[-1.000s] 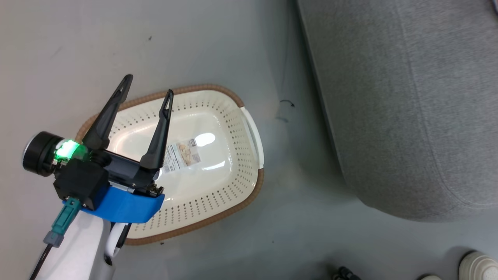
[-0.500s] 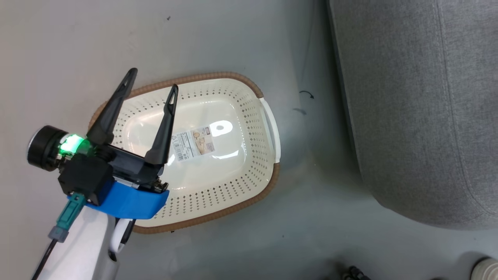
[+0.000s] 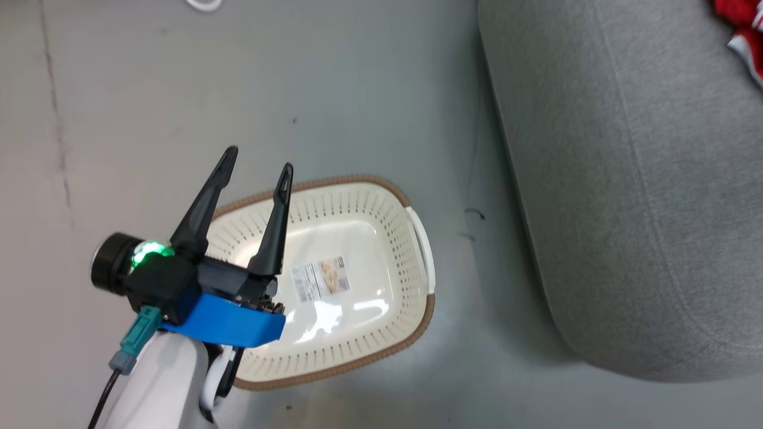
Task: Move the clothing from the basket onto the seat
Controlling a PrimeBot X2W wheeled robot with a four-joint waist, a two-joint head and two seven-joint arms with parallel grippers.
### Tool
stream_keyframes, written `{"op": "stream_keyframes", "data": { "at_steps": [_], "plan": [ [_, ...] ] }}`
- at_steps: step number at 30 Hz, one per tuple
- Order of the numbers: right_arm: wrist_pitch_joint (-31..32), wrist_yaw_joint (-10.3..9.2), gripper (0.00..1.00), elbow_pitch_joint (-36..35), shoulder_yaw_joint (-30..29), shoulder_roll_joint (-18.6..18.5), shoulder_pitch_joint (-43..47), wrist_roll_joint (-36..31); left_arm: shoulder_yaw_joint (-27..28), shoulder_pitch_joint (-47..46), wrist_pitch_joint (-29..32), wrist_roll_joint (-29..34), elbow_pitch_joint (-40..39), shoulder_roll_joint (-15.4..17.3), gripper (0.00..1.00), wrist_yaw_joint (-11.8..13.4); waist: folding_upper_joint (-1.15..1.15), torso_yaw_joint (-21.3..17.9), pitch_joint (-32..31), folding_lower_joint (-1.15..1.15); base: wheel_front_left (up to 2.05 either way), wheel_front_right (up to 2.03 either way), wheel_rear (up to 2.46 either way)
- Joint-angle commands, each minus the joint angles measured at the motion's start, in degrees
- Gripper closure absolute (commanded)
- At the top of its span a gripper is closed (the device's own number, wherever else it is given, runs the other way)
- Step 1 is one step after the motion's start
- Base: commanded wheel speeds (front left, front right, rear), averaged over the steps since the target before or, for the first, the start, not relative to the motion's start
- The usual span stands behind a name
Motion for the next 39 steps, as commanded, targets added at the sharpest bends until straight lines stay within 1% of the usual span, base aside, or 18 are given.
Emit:
{"op": "stream_keyframes", "data": {
  "at_steps": [1, 5, 14, 19, 26, 32, 33, 39],
  "plan": [
    [-0.8, 0.01, 0.0, -1.6, 1.0, 0.7, 2.9, 0.0, 0.9, 1.4, -0.1, -0.5, 0.8, -0.7, 0.0, -0.2, 0.0, 0.7, -4.9, 0.01, 0.0, 0.0, 0.0],
    [-1.7, 0.01, 0.0, -6.7, 2.9, 3.3, 8.6, 0.0, 3.4, 3.9, -0.2, -1.8, 2.6, -2.5, 0.0, -0.4, 0.0, 1.2, -9.1, 0.01, 0.0, 0.0, 0.0],
    [-2.8, 0.01, 0.0, -20.3, 6.3, 12.4, 21.9, -1.1, 8.2, 8.1, -0.2, -2.2, 7.1, -4.5, 0.0, -0.8, 0.0, 1.8, -16.8, 0.01, 0.0, 0.0, 0.0],
    [-3.7, 0.01, 0.0, -24.5, 8.5, 16.0, 29.3, -1.1, 11.3, 10.2, -0.2, -2.4, 9.3, -5.8, 0.0, -0.9, 0.0, 3.1, -20.1, 0.01, 0.0, 0.0, 0.0],
    [-4.5, 0.01, 0.0, -26.9, 13.2, 17.4, 37.0, -1.4, 13.6, 12.7, -0.2, -1.9, 11.8, -6.5, 0.0, -1.1, 0.0, 5.6, -24.0, 0.01, 0.0, 0.0, 0.0],
    [-5.7, 0.02, 0.0, -28.0, 15.8, 17.6, 40.1, -1.9, 15.0, 13.9, -0.2, -1.8, 13.3, -6.8, 0.0, -1.2, 0.0, 7.1, -25.9, 0.01, 0.0, 0.0, 0.0],
    [-5.9, 0.02, 0.0, -28.0, 16.9, 17.6, 41.1, -1.1, 15.5, 14.4, -0.2, -1.7, 13.8, -7.1, 0.0, -1.2, 0.0, 7.7, -26.4, 0.01, 0.0, 0.0, 0.0],
    [-6.3, 0.02, 0.0, -27.4, 19.0, 17.6, 42.9, -0.1, 16.3, 15.3, -0.2, -1.7, 15.3, -7.3, 0.0, -1.3, 0.0, 9.3, -27.6, 0.01, 0.0, 0.0, 0.0]
  ]
}}
